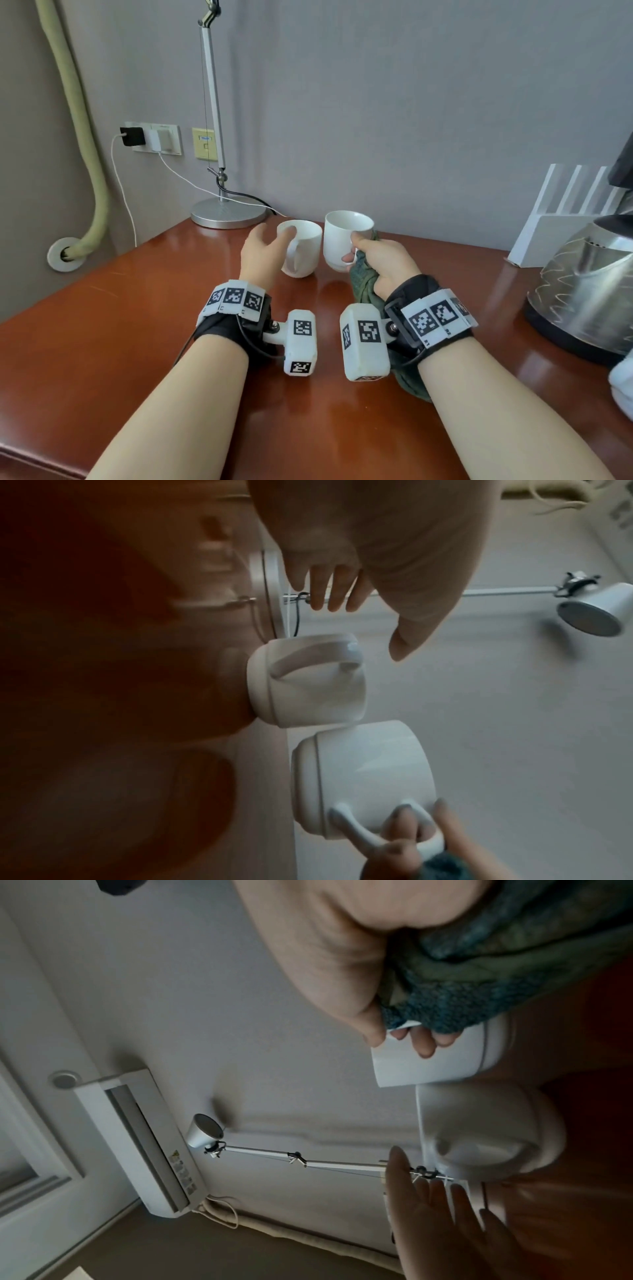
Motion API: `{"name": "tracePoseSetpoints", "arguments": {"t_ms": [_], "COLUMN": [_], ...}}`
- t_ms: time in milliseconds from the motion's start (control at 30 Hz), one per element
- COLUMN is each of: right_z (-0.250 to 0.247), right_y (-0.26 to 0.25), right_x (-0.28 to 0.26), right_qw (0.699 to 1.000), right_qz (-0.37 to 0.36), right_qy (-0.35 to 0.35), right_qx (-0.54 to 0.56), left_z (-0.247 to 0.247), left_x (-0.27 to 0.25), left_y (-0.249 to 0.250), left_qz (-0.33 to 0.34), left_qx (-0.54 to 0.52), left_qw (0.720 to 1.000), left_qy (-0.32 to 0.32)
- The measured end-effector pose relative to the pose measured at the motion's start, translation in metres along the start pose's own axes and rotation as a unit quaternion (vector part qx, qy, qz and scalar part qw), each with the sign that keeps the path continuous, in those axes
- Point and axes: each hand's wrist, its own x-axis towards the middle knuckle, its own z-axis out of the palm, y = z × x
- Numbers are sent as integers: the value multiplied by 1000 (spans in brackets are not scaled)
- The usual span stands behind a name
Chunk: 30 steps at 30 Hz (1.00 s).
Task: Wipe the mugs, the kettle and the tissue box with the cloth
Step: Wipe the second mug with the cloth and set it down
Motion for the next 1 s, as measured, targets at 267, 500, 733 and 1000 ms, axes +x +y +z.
{"name": "tracePoseSetpoints", "arguments": {"t_ms": [267,500,733,1000], "right_z": [5,6,10,7], "right_y": [13,16,15,16], "right_x": [7,8,2,2], "right_qw": [1000,999,999,1000], "right_qz": [21,20,31,11], "right_qy": [9,10,-2,6], "right_qx": [-7,-37,-8,-27], "left_z": [3,4,3,3], "left_x": [3,7,2,2], "left_y": [-11,-15,-12,-10], "left_qz": [18,16,24,25], "left_qx": [-31,-45,-51,-46], "left_qw": [999,998,997,997], "left_qy": [-38,-51,-51,-52]}}
